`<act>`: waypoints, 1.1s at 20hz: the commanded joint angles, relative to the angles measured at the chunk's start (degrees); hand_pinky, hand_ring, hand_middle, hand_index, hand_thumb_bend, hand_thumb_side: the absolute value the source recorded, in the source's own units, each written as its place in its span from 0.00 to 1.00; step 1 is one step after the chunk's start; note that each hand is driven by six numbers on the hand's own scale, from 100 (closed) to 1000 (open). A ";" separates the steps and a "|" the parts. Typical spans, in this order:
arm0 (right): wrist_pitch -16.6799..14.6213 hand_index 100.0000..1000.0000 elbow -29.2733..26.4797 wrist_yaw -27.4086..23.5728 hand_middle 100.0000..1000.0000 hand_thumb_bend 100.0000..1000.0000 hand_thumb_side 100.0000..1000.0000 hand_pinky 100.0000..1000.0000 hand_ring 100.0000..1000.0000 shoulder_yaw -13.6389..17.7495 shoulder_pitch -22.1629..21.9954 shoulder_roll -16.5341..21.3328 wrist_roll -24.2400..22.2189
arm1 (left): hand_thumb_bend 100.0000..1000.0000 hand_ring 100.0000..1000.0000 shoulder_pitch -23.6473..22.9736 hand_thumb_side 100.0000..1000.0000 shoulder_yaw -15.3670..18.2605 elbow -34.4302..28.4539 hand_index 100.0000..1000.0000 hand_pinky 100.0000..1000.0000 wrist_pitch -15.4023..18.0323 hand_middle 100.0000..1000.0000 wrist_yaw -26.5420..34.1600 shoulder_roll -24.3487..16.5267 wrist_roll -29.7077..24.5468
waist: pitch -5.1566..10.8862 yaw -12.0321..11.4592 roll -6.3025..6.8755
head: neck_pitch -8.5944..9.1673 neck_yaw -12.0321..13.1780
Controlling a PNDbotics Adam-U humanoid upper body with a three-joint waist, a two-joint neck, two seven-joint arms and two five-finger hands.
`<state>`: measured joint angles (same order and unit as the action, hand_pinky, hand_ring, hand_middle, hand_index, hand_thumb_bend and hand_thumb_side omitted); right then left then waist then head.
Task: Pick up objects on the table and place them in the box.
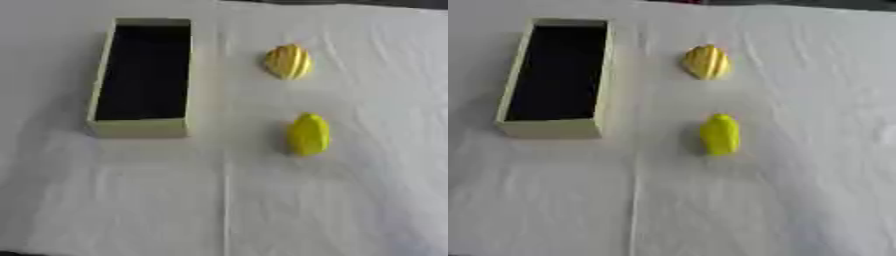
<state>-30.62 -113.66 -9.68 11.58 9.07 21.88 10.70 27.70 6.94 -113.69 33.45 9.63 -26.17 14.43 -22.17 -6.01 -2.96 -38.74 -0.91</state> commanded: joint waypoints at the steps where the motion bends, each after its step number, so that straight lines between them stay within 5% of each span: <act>1: 0.17 0.70 -0.93 0.12 0.37 0.00 0.51 0.88 0.75 0.27 0.31 0.79 -0.02 | 0.00 0.79 0.63 0.56 0.17 -0.91 0.85 0.77 -0.07 0.71 0.22 -1.39 -0.26 | 1.35 -0.04 0.15 | 0.16 -0.04; 7: 0.08 0.71 -0.93 0.49 0.36 0.00 0.49 0.87 0.76 0.36 -0.30 1.30 -0.20 | 0.00 0.79 0.58 0.57 0.17 -0.91 0.85 0.77 -0.12 0.71 0.27 -1.45 -0.31 | 1.39 0.00 0.09 | 0.21 -0.23; 10: -1.22 0.72 -0.93 2.75 0.33 0.00 0.47 0.87 0.77 0.32 -3.19 4.49 -0.95 | 0.00 0.79 0.50 0.56 0.09 -0.91 0.85 0.77 -0.19 0.71 0.24 -1.77 -0.39 | 1.46 0.27 -0.22 | 0.04 -0.42; 13: -2.41 0.74 -0.93 8.81 0.30 0.00 0.48 0.86 0.78 0.46 -8.47 10.17 -2.08 | 0.00 0.79 0.37 0.57 0.16 -0.91 0.85 0.77 -0.17 0.71 0.06 -2.30 -0.39 | 1.40 0.65 -0.60 | 0.16 -0.32; 16: -2.01 0.77 -0.93 17.08 0.31 0.00 0.35 0.86 0.79 0.69 -13.66 16.61 -1.59 | 0.00 0.79 0.18 0.57 0.32 -0.91 0.85 0.77 -0.12 0.71 -0.19 -2.68 -0.26 | 1.16 1.06 -0.81 | 0.30 -0.19; 22: 4.26 0.82 -0.93 32.29 0.35 0.00 0.16 0.85 0.80 -1.19 -19.36 28.43 3.65 | 0.00 0.79 -0.06 0.57 0.37 -0.91 0.85 0.77 -0.05 0.71 -0.78 -3.04 -0.03 | 0.79 1.35 -1.13 | 0.37 -0.52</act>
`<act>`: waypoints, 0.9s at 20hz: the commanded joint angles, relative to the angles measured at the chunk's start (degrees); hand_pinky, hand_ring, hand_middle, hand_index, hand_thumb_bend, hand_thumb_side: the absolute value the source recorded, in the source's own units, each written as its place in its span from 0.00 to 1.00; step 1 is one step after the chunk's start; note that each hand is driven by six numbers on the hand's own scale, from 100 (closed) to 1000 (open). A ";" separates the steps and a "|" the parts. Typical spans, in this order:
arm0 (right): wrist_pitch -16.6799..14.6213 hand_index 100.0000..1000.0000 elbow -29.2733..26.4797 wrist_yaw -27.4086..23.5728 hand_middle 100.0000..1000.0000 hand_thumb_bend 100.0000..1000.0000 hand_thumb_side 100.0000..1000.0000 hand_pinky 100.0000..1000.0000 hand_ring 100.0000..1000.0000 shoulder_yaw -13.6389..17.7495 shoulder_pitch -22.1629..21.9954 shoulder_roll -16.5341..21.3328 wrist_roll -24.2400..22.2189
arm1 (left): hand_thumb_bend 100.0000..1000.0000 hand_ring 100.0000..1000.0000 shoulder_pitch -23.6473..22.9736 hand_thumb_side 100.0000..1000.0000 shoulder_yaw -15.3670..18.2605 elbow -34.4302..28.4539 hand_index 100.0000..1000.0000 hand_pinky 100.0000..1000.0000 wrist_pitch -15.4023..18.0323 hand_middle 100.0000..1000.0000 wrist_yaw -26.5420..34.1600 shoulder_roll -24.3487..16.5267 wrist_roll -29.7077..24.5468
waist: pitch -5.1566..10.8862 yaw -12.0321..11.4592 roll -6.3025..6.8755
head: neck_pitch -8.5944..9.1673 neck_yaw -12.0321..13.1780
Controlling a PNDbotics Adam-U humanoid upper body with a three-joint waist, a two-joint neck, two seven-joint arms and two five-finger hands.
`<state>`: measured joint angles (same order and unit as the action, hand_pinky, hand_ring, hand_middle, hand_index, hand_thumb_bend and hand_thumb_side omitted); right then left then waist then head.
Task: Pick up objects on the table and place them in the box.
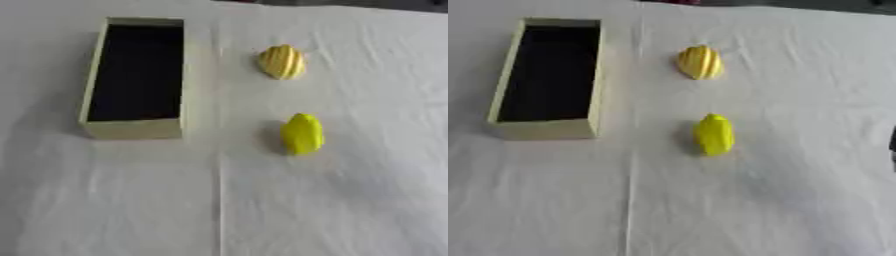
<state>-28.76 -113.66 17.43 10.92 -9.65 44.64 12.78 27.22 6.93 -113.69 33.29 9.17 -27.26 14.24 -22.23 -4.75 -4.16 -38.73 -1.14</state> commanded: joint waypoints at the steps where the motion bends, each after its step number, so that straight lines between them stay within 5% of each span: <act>1: 3.60 0.82 -0.93 7.18 0.38 0.00 0.15 0.84 0.80 -1.23 -1.02 7.18 1.80 | 0.00 0.79 0.50 0.57 0.30 -0.91 0.85 0.77 0.10 0.71 -0.37 -1.98 0.16 | 0.81 0.14 0.02 | 0.40 -0.62; 10: 6.99 0.85 -0.93 14.53 0.52 0.00 0.14 0.85 0.81 -5.46 0.00 12.74 2.41 | 0.00 0.78 -0.32 0.57 -0.24 -0.91 0.85 0.77 0.11 0.71 -0.50 -1.72 -0.53 | 0.55 -0.47 0.29 | 0.36 -1.98; 18: 10.64 0.84 -0.93 9.37 0.48 0.00 0.19 0.85 0.81 -9.52 8.28 19.49 -2.93 | 0.00 0.78 -1.46 0.57 -0.19 -0.91 0.85 0.77 0.85 0.71 -0.80 -1.65 -0.58 | 0.87 -1.44 0.82 | 0.13 -3.26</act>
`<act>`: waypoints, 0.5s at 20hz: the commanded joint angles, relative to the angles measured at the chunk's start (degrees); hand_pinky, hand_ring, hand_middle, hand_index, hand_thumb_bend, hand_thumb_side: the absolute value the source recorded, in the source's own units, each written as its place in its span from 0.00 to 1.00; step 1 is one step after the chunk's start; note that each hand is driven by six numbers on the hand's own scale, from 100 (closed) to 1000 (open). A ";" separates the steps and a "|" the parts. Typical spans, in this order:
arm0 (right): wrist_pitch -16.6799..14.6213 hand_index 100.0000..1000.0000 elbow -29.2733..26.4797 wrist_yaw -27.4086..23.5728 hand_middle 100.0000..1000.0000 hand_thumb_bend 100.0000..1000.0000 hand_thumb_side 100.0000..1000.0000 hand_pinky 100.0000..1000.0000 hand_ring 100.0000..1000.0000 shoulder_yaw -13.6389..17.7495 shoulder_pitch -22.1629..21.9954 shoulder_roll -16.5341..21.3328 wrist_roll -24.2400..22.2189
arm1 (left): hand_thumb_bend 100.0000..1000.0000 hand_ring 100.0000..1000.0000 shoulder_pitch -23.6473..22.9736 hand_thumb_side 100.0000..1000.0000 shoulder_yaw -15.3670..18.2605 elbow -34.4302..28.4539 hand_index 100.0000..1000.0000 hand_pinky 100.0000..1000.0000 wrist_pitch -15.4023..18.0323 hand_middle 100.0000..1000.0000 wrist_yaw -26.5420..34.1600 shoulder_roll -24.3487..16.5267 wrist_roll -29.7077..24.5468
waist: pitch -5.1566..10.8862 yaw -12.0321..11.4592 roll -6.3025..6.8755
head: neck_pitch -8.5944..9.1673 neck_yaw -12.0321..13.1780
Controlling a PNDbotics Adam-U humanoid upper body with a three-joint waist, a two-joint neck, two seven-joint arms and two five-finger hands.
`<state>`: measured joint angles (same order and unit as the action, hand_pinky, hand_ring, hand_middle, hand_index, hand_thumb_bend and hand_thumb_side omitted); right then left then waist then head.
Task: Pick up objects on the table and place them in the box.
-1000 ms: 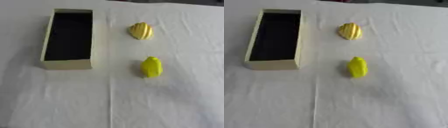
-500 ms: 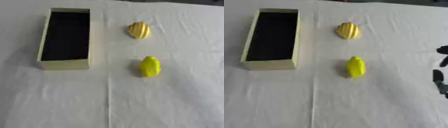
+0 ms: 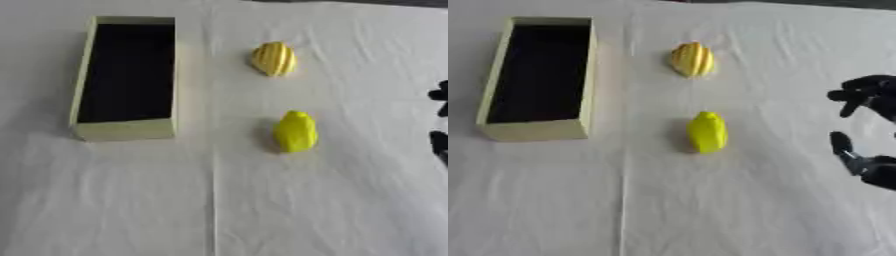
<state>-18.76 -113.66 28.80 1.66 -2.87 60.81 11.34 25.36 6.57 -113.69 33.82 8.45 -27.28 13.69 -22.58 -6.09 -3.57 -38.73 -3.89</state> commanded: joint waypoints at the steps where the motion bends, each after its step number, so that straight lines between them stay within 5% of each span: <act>1: 0.88 0.84 -0.93 -2.82 0.47 0.00 0.20 0.85 0.81 -0.63 2.56 3.65 -2.21 | 0.00 0.78 0.40 0.57 0.16 -0.91 0.85 0.77 0.32 0.71 -0.03 -1.62 -0.02 | 1.29 -0.23 0.23 | 0.09 -0.68; 10: 3.72 0.84 -0.93 -9.99 0.50 0.00 0.24 0.85 0.82 -3.35 10.06 5.53 -9.23 | 0.00 0.79 0.30 0.56 -0.08 -0.91 0.85 0.77 0.72 0.71 0.22 -2.05 -0.16 | 1.80 -1.67 0.12 | -0.30 -2.37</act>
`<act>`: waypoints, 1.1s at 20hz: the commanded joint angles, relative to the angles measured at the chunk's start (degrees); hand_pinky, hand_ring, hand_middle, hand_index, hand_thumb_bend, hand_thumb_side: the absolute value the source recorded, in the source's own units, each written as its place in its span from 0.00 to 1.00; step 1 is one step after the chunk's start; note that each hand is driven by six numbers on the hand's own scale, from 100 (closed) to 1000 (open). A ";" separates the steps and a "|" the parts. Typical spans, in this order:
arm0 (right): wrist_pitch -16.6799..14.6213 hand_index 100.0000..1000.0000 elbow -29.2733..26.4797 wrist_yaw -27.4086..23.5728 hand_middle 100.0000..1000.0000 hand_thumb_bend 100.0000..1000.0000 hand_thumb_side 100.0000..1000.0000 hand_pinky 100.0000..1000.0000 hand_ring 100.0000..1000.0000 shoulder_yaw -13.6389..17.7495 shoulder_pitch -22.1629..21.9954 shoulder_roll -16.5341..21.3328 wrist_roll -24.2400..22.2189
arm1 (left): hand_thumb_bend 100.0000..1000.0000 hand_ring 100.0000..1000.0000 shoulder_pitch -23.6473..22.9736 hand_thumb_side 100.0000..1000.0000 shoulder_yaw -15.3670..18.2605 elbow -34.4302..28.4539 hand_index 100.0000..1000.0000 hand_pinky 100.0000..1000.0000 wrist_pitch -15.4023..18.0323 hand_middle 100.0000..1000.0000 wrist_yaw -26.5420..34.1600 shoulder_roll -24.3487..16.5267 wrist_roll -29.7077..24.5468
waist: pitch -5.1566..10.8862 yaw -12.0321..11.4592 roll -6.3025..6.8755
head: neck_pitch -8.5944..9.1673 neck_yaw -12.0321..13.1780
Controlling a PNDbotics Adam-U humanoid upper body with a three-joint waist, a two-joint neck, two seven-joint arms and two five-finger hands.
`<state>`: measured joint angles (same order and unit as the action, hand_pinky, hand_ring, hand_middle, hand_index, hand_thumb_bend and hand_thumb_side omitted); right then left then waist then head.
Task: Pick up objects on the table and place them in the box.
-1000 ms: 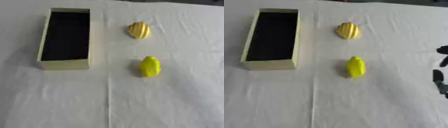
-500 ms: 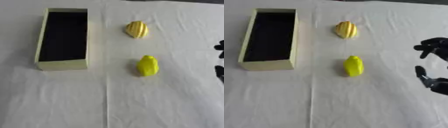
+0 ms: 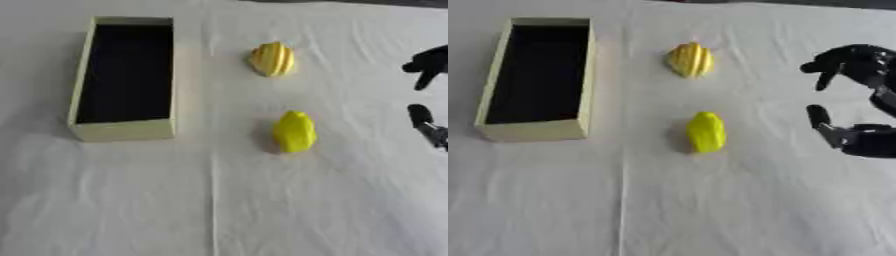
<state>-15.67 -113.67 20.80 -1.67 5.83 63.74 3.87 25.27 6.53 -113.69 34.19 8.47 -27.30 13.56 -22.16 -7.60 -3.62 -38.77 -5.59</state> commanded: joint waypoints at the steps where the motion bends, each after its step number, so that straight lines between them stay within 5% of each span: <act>1: 1.05 0.84 -0.92 -2.62 0.51 0.00 0.25 0.86 0.82 -0.36 2.11 2.67 -2.60 | 0.00 0.79 0.36 0.56 -0.08 -0.91 0.85 0.77 0.40 0.71 0.22 -2.04 -0.07 | 1.44 -0.37 0.17 | -0.37 -0.91; 15: 0.13 0.86 -0.92 -6.46 0.60 0.00 0.20 0.89 0.85 -8.21 11.28 2.20 -15.76 | 0.00 0.79 1.01 0.54 -0.52 -0.91 0.85 0.77 0.57 0.71 1.35 -1.92 -0.56 | 2.30 -3.01 -0.06 | -1.39 -3.87; 22: 2.21 0.85 -0.92 -6.94 0.61 0.00 0.08 0.91 0.87 -11.07 13.30 0.56 -22.55 | 0.00 0.78 1.03 0.55 -0.58 -0.91 0.85 0.77 0.10 0.71 1.87 -1.25 -1.02 | 2.43 -3.77 -0.07 | -2.01 -4.26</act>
<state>-13.76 -113.68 14.43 -12.92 18.48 63.31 -17.55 25.64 5.83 -113.69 34.35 10.14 -27.66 12.78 -21.13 -11.38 -3.87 -40.33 -9.69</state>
